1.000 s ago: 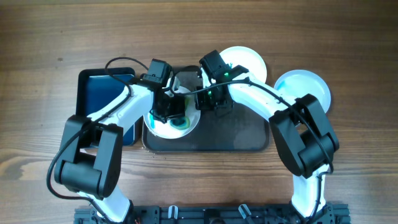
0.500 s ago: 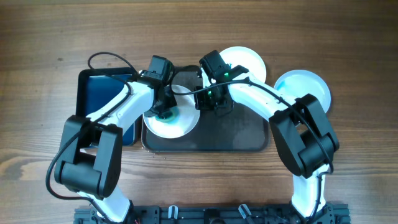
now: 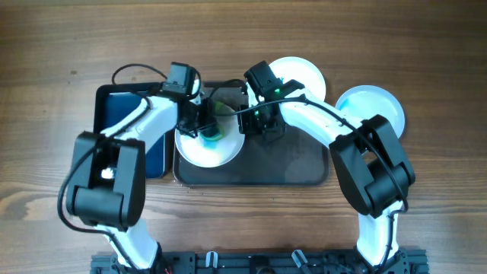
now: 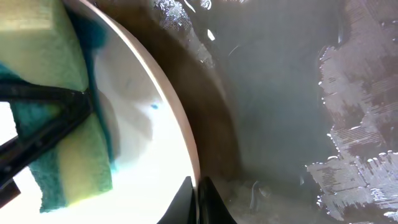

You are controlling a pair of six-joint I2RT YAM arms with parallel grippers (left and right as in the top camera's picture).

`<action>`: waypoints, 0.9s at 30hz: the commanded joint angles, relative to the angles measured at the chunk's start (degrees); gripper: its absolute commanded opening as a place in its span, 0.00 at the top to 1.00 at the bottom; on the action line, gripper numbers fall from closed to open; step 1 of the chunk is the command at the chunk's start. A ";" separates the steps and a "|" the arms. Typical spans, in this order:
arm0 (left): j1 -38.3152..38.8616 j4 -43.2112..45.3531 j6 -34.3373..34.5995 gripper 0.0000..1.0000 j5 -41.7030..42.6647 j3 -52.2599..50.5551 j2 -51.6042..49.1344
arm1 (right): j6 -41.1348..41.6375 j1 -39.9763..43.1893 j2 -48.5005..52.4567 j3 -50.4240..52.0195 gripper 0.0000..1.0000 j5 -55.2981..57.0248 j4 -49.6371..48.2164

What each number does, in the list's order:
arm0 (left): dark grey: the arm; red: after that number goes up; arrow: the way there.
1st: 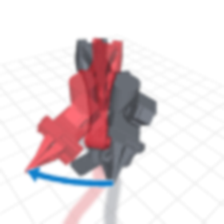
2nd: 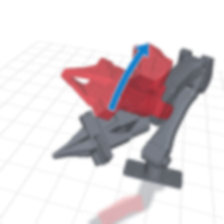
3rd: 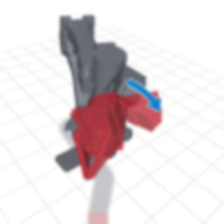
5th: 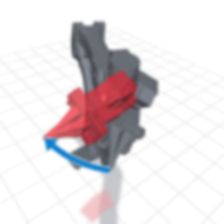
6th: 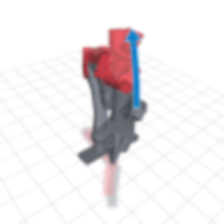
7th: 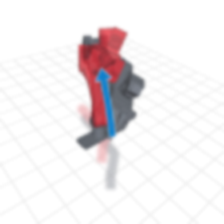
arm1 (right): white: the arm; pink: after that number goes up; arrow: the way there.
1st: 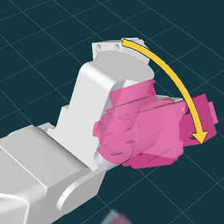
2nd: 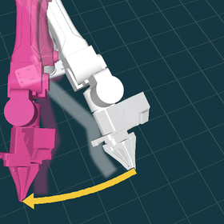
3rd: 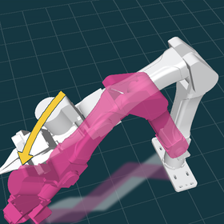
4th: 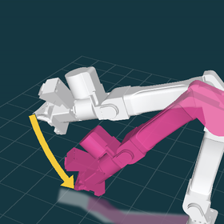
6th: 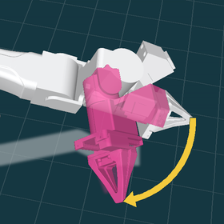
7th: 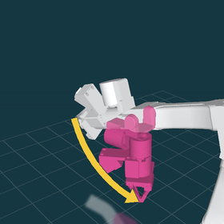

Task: Clean dirty plates on tray and stack at the side
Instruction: 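Lift the sponge away with the left gripper toward the blue tray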

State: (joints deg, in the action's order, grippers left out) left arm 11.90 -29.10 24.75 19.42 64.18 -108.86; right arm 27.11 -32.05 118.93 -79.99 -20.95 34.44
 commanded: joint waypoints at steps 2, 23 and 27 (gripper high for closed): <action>-3.10 -4.63 11.45 0.96 -5.49 0.66 -2.58 | 0.02 -0.02 -0.13 -0.04 0.96 -1.64 -0.09; -4.37 -21.55 5.42 0.96 -14.82 17.97 11.47 | -0.02 -0.02 -0.13 -0.04 0.96 -2.10 -0.15; -4.42 -20.90 3.72 0.96 -19.39 18.08 15.37 | 1.29 -0.02 0.13 0.31 0.91 -1.25 -0.13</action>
State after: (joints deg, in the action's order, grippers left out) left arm 7.84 -50.24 31.46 4.89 81.52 -96.09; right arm 27.11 -32.05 118.96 -79.99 -21.26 34.30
